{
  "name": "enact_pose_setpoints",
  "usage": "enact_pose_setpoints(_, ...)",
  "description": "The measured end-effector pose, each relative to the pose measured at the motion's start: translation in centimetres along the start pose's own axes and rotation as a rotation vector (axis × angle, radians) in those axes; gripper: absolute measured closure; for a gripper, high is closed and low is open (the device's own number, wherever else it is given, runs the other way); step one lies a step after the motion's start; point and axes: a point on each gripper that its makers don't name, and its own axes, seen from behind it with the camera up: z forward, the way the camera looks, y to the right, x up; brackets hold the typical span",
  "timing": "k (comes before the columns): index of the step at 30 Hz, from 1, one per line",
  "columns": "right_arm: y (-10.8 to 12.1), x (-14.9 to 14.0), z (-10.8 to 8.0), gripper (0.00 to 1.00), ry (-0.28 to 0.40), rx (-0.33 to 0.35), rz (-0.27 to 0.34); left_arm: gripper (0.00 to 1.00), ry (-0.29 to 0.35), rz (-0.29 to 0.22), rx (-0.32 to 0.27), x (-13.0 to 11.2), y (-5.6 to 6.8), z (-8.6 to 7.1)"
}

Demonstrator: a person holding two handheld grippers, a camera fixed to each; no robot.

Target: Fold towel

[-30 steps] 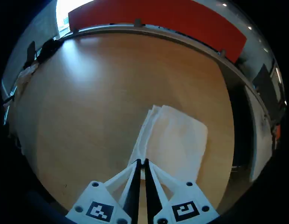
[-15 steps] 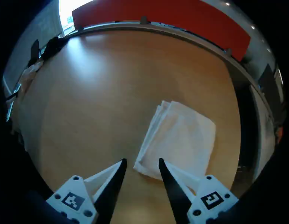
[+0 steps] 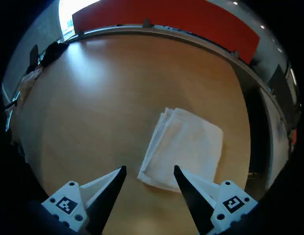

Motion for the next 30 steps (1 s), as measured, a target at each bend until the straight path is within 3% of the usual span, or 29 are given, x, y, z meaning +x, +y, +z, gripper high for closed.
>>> enact_pose_setpoints(7,0.1,0.7,-0.2,0.06,0.019,-0.012,0.010,0.08,0.004,-0.004,0.001,0.1,-0.1,0.0)
enact_pose_setpoints(14,0.2,2.4,-0.6,0.06,0.086,-0.037,0.060,0.08,0.014,-0.010,-0.003,0.4,-0.1,0.1)
enact_pose_setpoints(25,-0.1,6.8,-2.6,0.06,0.282,-0.081,0.156,0.08,0.018,-0.018,-0.009,0.7,-0.3,0.3)
enact_pose_setpoints(30,-0.2,9.3,-4.0,0.06,0.402,-0.110,0.198,0.08,0.021,-0.015,-0.014,0.9,-0.2,0.3)
